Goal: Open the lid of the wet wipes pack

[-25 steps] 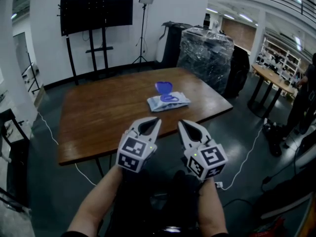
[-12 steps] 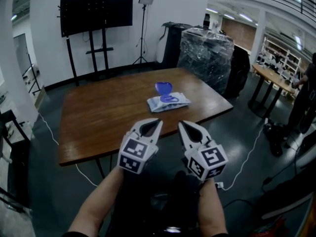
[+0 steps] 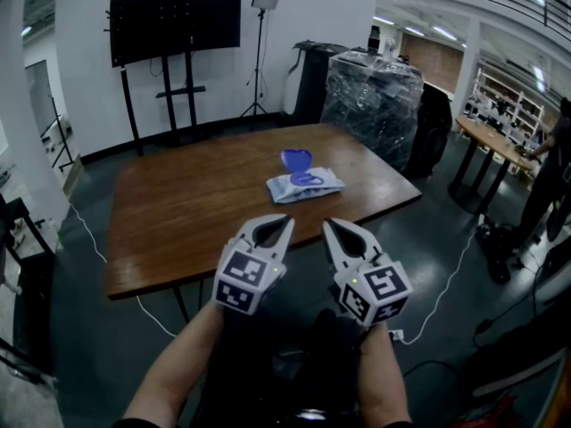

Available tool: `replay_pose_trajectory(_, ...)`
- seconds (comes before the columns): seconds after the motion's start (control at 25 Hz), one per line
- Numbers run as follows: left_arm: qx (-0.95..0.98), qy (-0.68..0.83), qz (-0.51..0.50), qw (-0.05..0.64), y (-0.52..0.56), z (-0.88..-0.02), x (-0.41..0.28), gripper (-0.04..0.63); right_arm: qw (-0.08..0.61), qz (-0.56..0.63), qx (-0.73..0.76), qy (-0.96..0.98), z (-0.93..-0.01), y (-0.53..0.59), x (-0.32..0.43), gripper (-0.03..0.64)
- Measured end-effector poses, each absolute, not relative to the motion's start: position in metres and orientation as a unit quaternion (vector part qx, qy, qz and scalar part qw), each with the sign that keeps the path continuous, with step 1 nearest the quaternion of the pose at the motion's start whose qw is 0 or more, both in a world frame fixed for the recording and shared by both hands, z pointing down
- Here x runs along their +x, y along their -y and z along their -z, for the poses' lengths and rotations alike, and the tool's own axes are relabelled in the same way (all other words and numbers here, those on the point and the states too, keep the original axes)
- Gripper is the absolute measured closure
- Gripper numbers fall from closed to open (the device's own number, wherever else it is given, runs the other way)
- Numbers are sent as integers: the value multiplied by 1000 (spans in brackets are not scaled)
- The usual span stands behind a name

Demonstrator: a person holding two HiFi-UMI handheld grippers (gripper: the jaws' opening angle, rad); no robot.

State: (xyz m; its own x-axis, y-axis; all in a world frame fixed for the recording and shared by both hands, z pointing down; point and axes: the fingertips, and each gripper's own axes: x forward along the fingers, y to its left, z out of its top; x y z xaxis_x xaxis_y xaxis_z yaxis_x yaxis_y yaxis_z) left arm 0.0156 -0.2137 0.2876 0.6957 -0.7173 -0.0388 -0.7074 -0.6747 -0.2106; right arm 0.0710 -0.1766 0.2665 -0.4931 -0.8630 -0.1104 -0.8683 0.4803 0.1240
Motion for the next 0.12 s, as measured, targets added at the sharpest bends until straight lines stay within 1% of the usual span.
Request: replay_pose_trajectory(0.12,-915,-389,24,106,213,-285,15,589,17,-81,-503,-860,-263,176,71,607)
